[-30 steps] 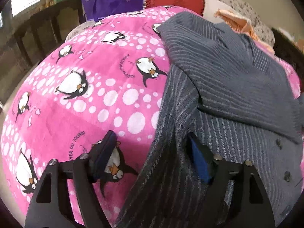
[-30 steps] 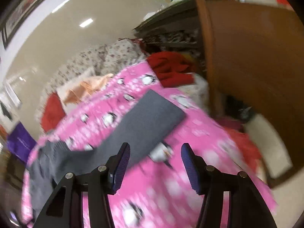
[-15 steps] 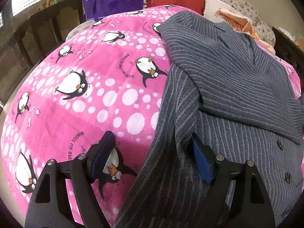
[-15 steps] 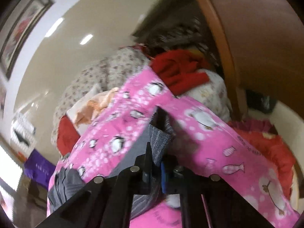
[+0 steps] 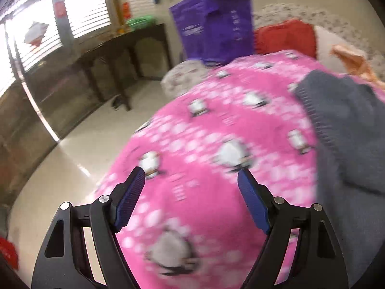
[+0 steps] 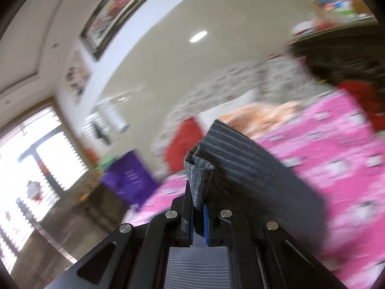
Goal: Fold large clothes
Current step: 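Lay the held sleeve across the jacket front with the right gripper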
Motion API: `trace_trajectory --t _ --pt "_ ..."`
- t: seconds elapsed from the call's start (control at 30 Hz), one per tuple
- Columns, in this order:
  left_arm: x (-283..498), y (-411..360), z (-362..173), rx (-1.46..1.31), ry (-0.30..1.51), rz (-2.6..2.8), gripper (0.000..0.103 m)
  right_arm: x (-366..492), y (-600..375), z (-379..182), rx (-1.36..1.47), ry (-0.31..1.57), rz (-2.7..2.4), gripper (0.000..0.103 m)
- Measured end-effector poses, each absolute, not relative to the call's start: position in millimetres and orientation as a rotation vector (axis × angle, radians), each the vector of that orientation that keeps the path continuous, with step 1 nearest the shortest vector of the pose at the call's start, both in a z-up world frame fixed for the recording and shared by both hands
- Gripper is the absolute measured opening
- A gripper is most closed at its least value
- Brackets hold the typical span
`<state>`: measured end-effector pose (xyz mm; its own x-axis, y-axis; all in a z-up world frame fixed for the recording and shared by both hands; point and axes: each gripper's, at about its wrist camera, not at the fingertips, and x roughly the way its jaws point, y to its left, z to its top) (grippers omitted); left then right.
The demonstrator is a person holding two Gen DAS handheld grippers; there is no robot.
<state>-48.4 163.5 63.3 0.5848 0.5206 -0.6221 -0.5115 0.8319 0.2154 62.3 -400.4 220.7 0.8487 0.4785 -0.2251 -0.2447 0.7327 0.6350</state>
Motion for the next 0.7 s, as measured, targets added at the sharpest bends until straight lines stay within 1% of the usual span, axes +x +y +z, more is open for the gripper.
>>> trace_trajectory --t 0.07,0.13,0.17,0.23,0.37,0.43,0.5,0.53,0.6,0.7 --pt "-54.2 183.0 44.5 0.013 0.753 0.689 0.081 81.5 -325.1 222.7 0.627 0.412 0.518 0.005" --pt "-52.3 200.7 23.9 -0.047 0.809 0.689 0.082 98.3 -255.1 212.0 0.603 0.451 0.614 0.005" --pt "-54.9 205.5 19.2 -0.086 0.802 0.661 0.082 105.6 -221.5 201.8 0.576 0.483 0.645 0.005" --pt "-65.8 218.6 17.5 -0.179 0.761 0.627 0.088 117.3 -157.5 168.3 0.559 0.584 0.700 0.005" --pt "-72.0 237.5 15.6 -0.276 0.760 0.574 0.091 118.0 -68.0 100.1 0.424 0.763 0.759 0.005" --pt "-73.9 235.7 16.3 -0.265 0.754 0.576 0.091 113.1 -41.3 63.6 0.344 0.846 0.742 0.006" --pt "-74.1 231.5 17.4 -0.248 0.753 0.584 0.091 107.8 -34.9 45.1 0.275 0.900 0.705 0.015" --pt "-74.0 231.5 17.6 -0.244 0.753 0.586 0.091 102.4 -35.4 40.6 0.247 0.907 0.707 0.022" --pt "-68.8 229.7 14.4 -0.248 0.759 0.583 0.091 90.8 -47.4 43.0 0.244 0.919 0.735 0.032" --pt "-66.4 229.4 14.3 -0.244 0.766 0.582 0.092 73.0 -84.0 60.2 0.194 0.880 0.716 0.034"
